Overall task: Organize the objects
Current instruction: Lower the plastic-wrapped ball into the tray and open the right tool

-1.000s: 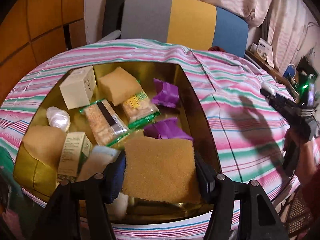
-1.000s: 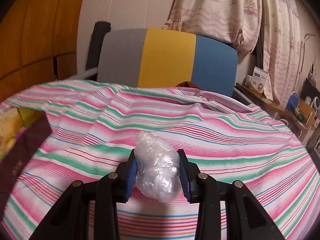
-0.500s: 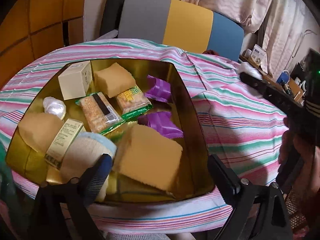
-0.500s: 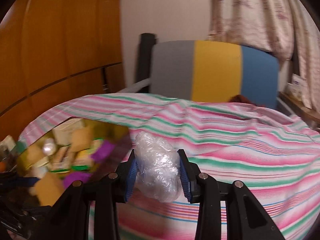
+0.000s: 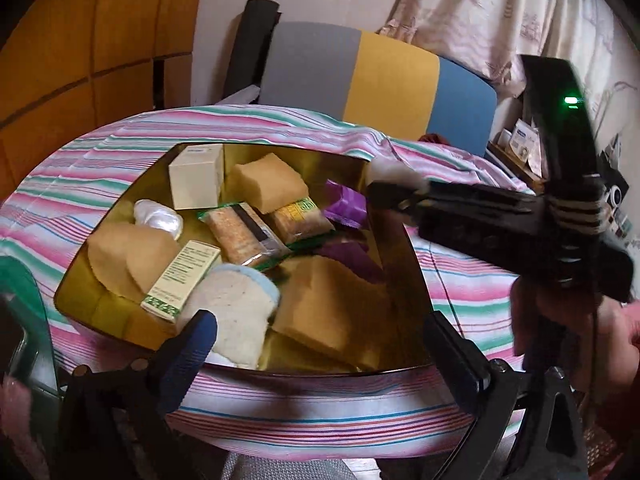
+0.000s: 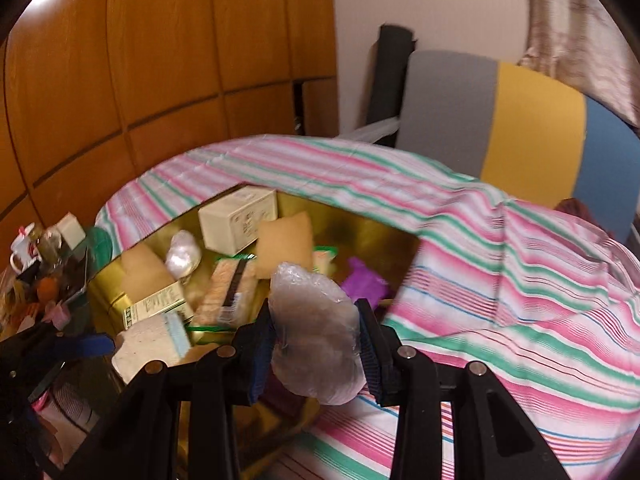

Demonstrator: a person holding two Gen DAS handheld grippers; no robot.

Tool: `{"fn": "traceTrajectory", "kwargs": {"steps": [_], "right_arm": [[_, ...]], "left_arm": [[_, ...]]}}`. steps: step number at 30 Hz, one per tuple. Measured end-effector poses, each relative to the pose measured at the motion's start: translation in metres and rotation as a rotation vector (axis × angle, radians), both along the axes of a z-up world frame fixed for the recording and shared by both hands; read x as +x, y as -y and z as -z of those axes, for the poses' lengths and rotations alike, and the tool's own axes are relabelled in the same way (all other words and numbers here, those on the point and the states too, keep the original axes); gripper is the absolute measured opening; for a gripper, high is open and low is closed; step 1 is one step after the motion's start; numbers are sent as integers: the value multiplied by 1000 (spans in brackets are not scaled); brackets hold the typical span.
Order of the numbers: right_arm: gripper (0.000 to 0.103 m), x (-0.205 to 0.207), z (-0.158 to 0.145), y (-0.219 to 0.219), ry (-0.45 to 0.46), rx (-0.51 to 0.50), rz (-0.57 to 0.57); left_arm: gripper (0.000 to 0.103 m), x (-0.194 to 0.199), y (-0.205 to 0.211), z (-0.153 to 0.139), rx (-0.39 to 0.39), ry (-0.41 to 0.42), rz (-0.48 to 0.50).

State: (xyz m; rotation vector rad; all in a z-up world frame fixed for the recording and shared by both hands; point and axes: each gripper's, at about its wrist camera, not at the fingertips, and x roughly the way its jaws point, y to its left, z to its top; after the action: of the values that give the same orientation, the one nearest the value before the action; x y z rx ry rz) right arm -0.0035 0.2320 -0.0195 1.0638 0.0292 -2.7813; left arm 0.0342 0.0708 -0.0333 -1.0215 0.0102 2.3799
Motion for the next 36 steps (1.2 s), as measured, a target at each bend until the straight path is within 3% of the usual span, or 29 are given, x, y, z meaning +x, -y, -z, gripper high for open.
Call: {"fn": "traceTrajectory", "kwargs": {"steps": [7, 15, 20, 29, 33, 36], "right_arm": [[39, -29, 3, 29, 56, 62, -39], [49, -49, 3, 29, 90, 24, 24], [53, -37, 0, 22, 75, 7, 65], [79, -5, -13, 17, 19, -14, 181], [79, 3, -17, 17, 23, -40, 221], [79, 9, -19, 20, 25, -41, 256]], "left_arm": [[103, -9, 10, -1, -68, -21, -85], [103, -19, 27, -2, -145, -34, -214], [103, -25, 33, -4, -175, -41, -287], [103, -29, 37, -11, -235, -75, -379], [103, -28, 34, -11, -343, -109, -428], [103, -29, 37, -12, -361, -99, -432]]}}
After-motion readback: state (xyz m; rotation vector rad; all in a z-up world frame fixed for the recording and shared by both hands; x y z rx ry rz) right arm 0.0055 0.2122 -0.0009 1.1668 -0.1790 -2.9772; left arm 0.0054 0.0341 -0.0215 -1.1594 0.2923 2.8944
